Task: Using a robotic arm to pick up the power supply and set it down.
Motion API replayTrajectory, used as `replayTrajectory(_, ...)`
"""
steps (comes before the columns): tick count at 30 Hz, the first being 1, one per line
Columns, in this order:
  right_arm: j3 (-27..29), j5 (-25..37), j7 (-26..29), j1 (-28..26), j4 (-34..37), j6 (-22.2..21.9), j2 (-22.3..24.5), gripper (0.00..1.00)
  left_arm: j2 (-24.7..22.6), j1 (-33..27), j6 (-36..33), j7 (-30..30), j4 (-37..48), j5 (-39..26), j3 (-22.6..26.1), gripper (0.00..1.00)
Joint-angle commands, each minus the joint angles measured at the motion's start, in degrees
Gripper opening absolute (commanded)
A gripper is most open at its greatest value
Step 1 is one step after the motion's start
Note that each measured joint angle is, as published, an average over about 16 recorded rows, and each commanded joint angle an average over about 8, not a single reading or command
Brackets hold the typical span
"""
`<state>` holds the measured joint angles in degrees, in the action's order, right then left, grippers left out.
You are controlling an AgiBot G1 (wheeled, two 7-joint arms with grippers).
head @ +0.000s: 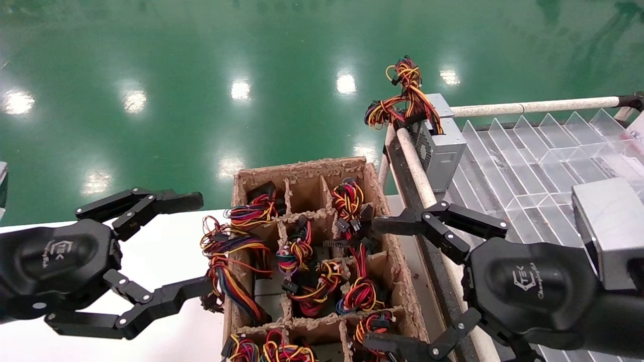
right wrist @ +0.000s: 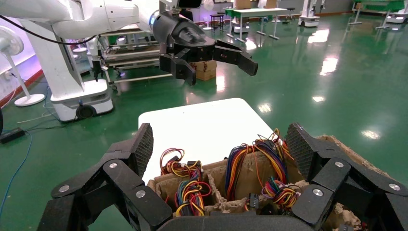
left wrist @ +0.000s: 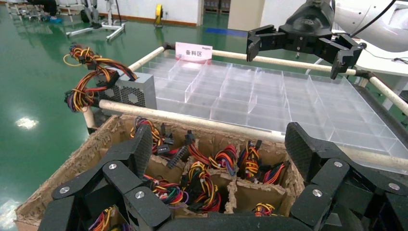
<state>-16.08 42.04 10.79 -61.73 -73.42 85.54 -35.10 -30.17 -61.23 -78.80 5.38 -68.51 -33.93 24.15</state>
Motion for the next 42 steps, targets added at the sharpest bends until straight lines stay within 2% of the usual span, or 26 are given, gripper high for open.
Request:
replayTrajectory(1,0.0,0.0,0.0,0.0,0.0,0.0,0.0,1.00,0.0,0.0,0.0,0.0,0.0,0.0,0.0,1.00)
replayTrajectory(42,0.0,0.0,0.0,0.0,0.0,0.0,0.0,1.00,0.0,0.0,0.0,0.0,0.0,0.0,0.0,1.00)
